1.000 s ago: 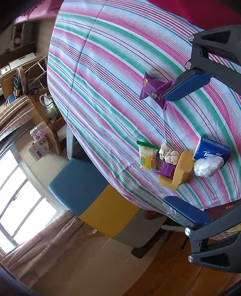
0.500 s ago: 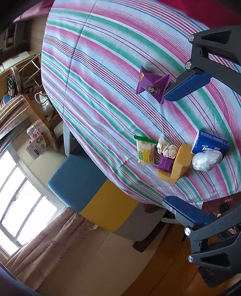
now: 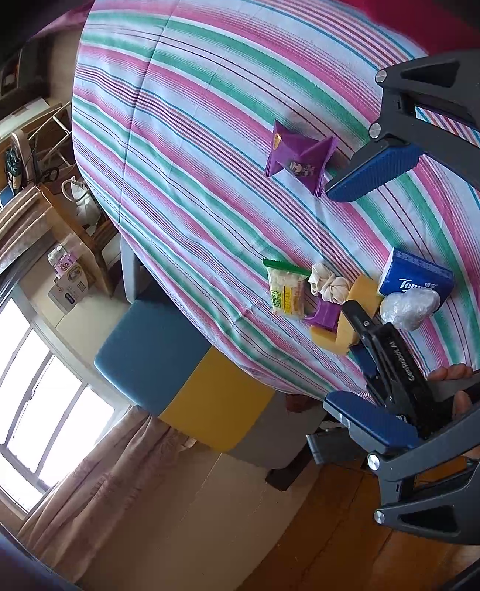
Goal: Organize objects
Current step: 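Grasp a yellow sponge with the left gripper and lift it, then carry the sponge into the tray while the right gripper grasps a purple snack packet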
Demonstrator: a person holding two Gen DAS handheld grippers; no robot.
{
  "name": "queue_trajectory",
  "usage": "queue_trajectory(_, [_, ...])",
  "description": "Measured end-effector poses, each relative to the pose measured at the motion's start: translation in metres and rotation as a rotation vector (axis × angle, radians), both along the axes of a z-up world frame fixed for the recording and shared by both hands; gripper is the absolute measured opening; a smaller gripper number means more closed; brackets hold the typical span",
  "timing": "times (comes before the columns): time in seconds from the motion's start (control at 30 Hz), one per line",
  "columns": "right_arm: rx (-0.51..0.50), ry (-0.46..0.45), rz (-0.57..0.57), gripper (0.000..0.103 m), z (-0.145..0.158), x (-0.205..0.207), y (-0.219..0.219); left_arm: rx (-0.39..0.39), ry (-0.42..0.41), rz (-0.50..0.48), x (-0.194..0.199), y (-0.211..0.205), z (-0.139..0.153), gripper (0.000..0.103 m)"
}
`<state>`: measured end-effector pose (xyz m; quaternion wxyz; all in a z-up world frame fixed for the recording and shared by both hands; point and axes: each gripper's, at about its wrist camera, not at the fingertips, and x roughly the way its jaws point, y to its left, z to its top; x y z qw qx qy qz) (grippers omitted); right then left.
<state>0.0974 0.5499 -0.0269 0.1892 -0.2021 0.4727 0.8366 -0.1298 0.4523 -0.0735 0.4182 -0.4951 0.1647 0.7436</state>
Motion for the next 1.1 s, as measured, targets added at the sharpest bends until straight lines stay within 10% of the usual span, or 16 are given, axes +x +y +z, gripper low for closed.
queue_trajectory(0.87, [-0.025,-0.095,-0.130,0.103,-0.005,0.011,0.011,0.249,0.080,0.140,0.107,-0.243,0.089,0.053])
queue_trajectory(1.1, [-0.095,-0.391,-0.160,0.068,-0.023,-0.008,0.047,0.284,0.078,0.164,0.116,-0.287,0.095,0.053])
